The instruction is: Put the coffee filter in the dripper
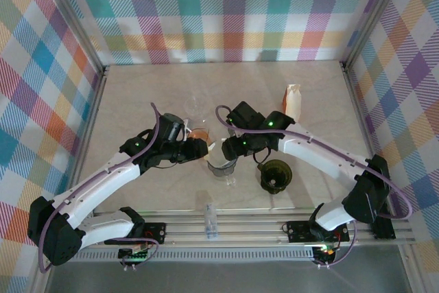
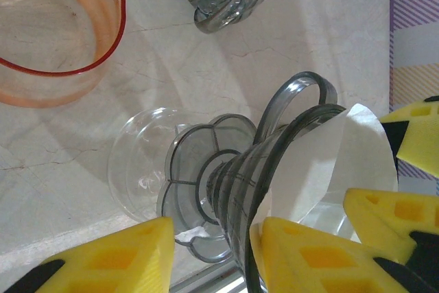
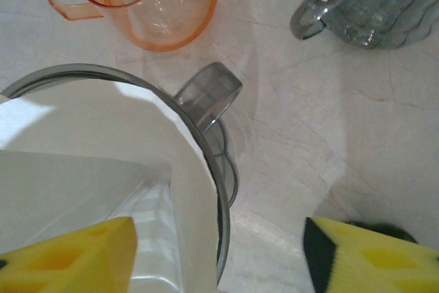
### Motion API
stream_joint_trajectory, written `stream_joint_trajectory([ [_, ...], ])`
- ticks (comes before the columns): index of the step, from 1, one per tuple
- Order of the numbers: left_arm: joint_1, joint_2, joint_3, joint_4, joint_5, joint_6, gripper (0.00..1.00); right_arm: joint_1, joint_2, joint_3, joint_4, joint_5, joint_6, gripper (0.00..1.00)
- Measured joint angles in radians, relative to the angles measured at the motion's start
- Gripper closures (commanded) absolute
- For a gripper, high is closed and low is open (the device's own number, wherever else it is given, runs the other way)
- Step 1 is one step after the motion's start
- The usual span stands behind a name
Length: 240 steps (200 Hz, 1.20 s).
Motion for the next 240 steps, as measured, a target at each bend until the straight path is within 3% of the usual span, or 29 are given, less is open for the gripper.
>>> stream_joint_trajectory([
  [90, 0.0, 0.0, -0.001, 0.0, -0.001, -0.004, 0.6, 0.002, -0.079, -0.097, 0.022, -0.045, 0.005, 0.31],
  [135, -0.001, -0.034, -0.001, 0.002, -0.009, -0.023, 0.27, 0.002, -0.079, -0.1, 0.03, -0.048, 0.006, 0.31],
  [172, -0.002, -0.07, 0.007, 0.002, 0.016, -0.005, 0.17, 0.002, -0.078, -0.1, 0.034, -0.049, 0.006, 0.31],
  [210, -0.029, -0.022, 0.021, -0.004, 0.042, 0.02, 0.19, 0.002, -0.076, -0.1, 0.037, -0.05, 0.01, 0.31],
  [240, -0.031, 0.011, 0.021, -0.027, 0.03, 0.029, 0.39, 0.002, -0.072, -0.1, 0.037, -0.052, 0.014, 0.31],
])
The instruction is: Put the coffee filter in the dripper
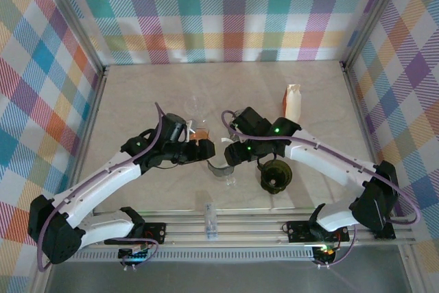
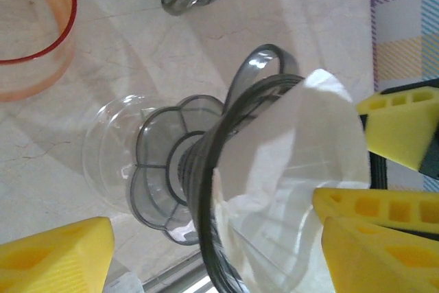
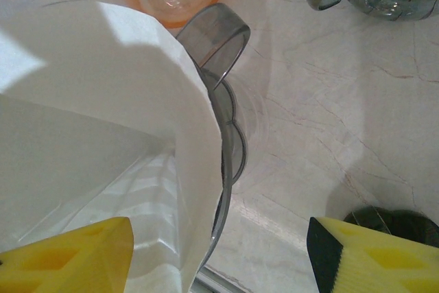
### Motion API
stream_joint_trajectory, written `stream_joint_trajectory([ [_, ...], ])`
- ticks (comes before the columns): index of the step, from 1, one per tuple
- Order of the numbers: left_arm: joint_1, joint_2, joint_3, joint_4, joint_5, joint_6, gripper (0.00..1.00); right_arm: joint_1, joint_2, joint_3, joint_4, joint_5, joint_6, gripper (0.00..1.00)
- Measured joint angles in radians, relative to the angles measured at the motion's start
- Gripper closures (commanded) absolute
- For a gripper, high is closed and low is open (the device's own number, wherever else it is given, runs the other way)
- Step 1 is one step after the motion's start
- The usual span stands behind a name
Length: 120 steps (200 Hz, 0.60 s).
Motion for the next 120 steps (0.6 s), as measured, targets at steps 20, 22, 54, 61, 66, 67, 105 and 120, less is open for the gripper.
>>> stream_joint_trajectory([
  [20, -0.001, 0.002, 0.0, -0.024, -0.029, 0.003, 0.46, 0.0, 0.0, 0.0, -0.001, 0.002, 0.008, 0.31],
  [22, -0.002, 0.002, 0.0, -0.027, -0.031, 0.006, 0.47, 0.0, 0.0, 0.0, -0.001, 0.002, 0.008, 0.31],
  [54, -0.002, -0.003, 0.002, -0.063, -0.077, 0.006, 0.49, 0.0, 0.006, 0.0, -0.008, 0.023, 0.022, 0.31],
  [61, -0.002, -0.005, 0.003, -0.069, -0.083, 0.006, 0.49, 0.0, 0.008, 0.0, -0.009, 0.027, 0.023, 0.31],
  [66, -0.002, -0.005, 0.006, -0.073, -0.085, 0.006, 0.49, 0.0, 0.008, 0.0, -0.008, 0.028, 0.024, 0.3],
  [67, -0.002, -0.006, 0.006, -0.074, -0.086, 0.006, 0.49, 0.0, 0.008, 0.0, -0.008, 0.028, 0.025, 0.3],
  [105, -0.002, -0.007, 0.008, -0.077, -0.087, 0.005, 0.45, 0.0, 0.008, 0.002, -0.008, 0.048, 0.023, 0.21],
  [120, -0.002, -0.007, 0.008, -0.076, -0.087, 0.005, 0.43, 0.0, 0.008, 0.014, -0.009, 0.058, 0.019, 0.17],
])
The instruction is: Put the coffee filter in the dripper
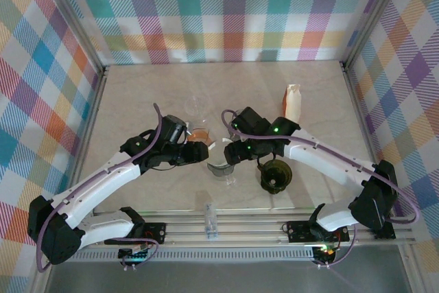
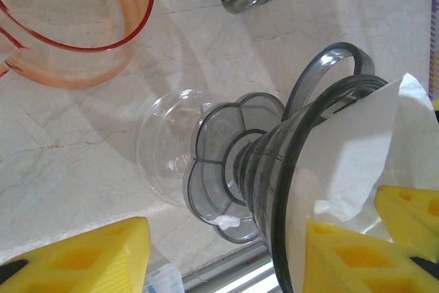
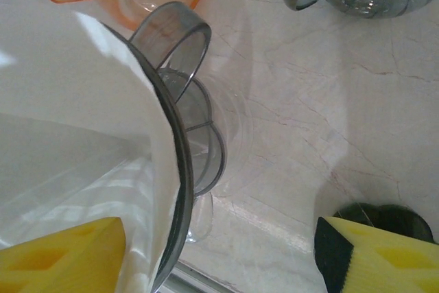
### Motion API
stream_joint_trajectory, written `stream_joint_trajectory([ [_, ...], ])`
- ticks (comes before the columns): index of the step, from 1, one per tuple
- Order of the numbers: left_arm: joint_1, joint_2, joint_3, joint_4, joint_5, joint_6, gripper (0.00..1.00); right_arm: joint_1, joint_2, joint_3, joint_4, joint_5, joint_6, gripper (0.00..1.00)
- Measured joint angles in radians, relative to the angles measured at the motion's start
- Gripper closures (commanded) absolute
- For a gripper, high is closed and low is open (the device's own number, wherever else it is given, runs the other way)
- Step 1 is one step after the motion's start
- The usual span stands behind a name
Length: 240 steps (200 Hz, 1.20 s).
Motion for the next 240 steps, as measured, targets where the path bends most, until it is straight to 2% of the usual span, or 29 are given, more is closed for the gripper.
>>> stream_joint_trajectory([
  [24, 0.0, 0.0, 0.0, 0.0, 0.0, -0.003, 0.42, 0.0, 0.015, 0.065, 0.001, 0.007, -0.008, 0.13],
  [56, 0.0, 0.0, 0.0, 0.001, 0.0, -0.005, 0.41, 0.0, 0.085, 0.131, 0.014, 0.006, -0.024, 0.13],
  [88, 0.0, 0.0, 0.0, 0.006, 0.0, -0.008, 0.41, 0.0, 0.147, 0.13, 0.012, -0.005, -0.031, 0.13],
  [240, 0.0, 0.013, -0.003, 0.05, 0.008, -0.035, 0.4, 0.001, 0.205, 0.073, 0.013, -0.004, -0.059, 0.14],
])
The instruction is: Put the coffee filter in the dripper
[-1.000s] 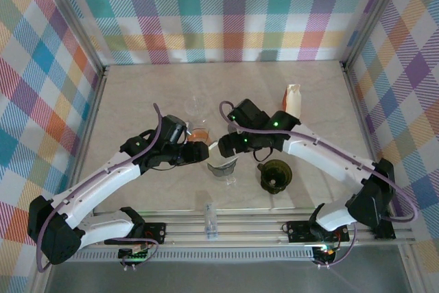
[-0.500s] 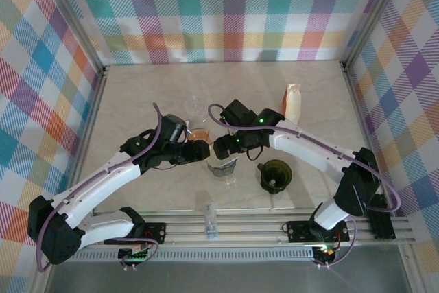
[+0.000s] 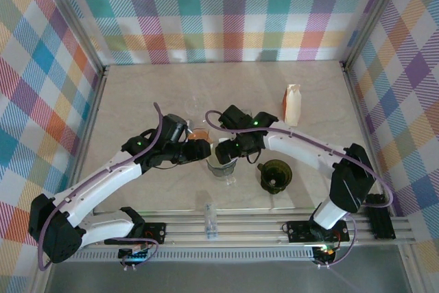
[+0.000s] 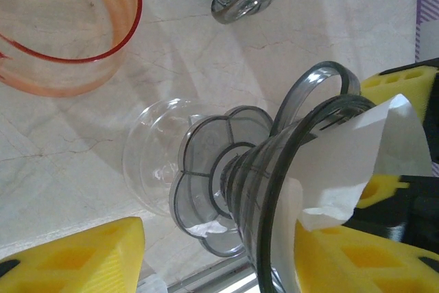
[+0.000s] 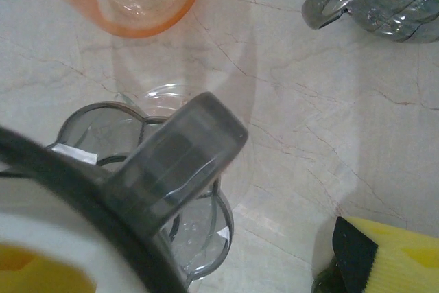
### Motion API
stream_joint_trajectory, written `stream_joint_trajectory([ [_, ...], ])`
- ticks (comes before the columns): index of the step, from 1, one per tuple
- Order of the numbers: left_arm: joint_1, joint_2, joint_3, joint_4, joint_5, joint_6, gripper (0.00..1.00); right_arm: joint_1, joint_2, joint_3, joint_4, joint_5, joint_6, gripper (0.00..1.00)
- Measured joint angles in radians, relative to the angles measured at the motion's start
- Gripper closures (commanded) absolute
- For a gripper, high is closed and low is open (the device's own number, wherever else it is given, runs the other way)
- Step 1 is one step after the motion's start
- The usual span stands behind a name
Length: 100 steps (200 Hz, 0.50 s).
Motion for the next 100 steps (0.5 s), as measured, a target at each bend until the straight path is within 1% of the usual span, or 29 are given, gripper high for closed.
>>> stream_joint_trajectory([
  [18, 0.0, 0.0, -0.002, 0.002, 0.0, -0.003, 0.39, 0.005, 0.014, -0.008, 0.005, 0.005, 0.0, 0.14],
  [42, 0.0, -0.004, -0.013, 0.011, -0.001, -0.012, 0.35, 0.014, 0.027, -0.025, 0.016, 0.013, 0.001, 0.14],
  [68, 0.0, -0.031, -0.037, 0.033, -0.006, -0.029, 0.28, 0.017, 0.029, -0.028, 0.025, 0.022, 0.002, 0.14],
  [90, 0.0, -0.064, -0.055, 0.056, -0.014, -0.034, 0.18, 0.018, 0.029, -0.031, 0.03, 0.026, 0.002, 0.14],
  [100, 0.0, -0.075, -0.058, 0.066, -0.018, -0.04, 0.17, 0.018, 0.029, -0.032, 0.033, 0.027, 0.003, 0.14],
])
